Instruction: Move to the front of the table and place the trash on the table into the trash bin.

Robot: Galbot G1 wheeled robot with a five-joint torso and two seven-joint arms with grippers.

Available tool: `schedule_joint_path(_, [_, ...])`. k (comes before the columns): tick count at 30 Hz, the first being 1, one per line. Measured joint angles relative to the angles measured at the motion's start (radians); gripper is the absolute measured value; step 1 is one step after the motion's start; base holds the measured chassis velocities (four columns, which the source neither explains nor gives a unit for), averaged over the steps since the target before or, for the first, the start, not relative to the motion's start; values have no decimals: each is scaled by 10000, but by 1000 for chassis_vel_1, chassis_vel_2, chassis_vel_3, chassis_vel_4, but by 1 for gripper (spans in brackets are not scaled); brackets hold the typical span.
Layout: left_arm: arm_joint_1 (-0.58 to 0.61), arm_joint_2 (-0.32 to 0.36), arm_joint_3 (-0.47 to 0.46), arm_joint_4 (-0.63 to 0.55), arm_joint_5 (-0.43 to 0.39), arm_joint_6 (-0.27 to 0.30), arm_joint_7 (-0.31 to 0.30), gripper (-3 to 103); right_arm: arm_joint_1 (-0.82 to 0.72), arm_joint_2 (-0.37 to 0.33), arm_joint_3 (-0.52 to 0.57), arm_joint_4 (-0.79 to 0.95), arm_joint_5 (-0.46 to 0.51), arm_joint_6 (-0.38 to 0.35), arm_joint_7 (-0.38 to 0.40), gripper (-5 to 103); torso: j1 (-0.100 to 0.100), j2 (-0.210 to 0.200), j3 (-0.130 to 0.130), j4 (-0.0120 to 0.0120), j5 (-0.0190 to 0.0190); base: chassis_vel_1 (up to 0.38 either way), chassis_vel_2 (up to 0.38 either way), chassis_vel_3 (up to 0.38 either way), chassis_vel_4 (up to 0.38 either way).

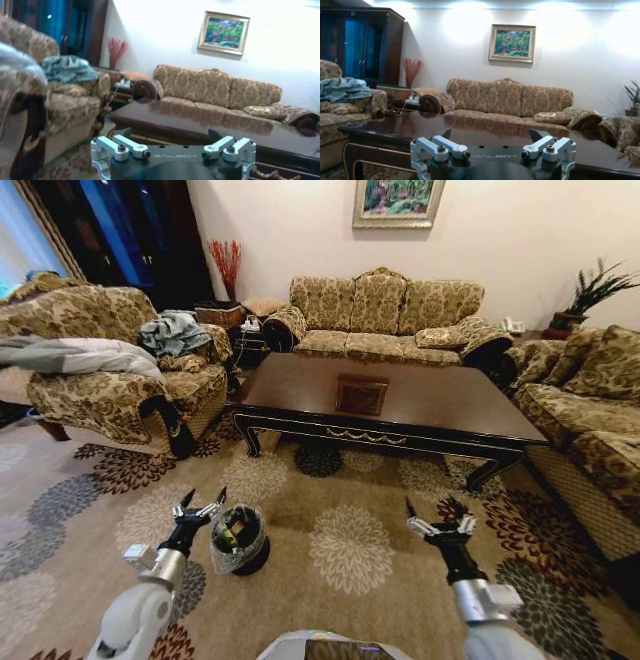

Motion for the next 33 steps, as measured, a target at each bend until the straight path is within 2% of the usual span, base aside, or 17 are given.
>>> schedule_joint_path(1, [0, 0, 0, 0, 0, 0, 0, 100, 0, 0, 0, 0, 0, 0, 0, 100, 0, 0, 0, 0, 0, 0, 0, 0, 0])
schedule_joint_path(5, [-170, -496, 408, -400, 866, 261, 52, 100, 110, -46, 49, -26, 285, -144, 29, 100, 3, 1, 3, 0, 5, 0, 0, 0, 0])
schedule_joint_path(9, [-164, -766, 557, -440, 1197, 240, 140, 100, 172, -180, -46, 14, 379, -381, 139, 100, 5, 2, 4, 0, 3, 0, 0, 0, 0])
schedule_joint_path(19, [-79, -981, 454, -238, 1257, -51, 243, 100, 346, -282, -143, -29, 436, -580, 215, 100, 5, 7, 6, 1, 3, -6, -4, -6, -5])
schedule_joint_path(26, [-8, -977, 366, -66, 1117, -389, 466, 100, 398, 18, -274, -134, 382, -588, 218, 100, 6, 8, 7, -2, 3, -38, -48, -51, -56])
schedule_joint_path(33, [-7, -947, 255, -168, 1085, -358, 561, 100, 322, 196, -106, -358, 376, -465, 88, 100, 7, 10, 7, 0, 2, 0, 0, 0, 0])
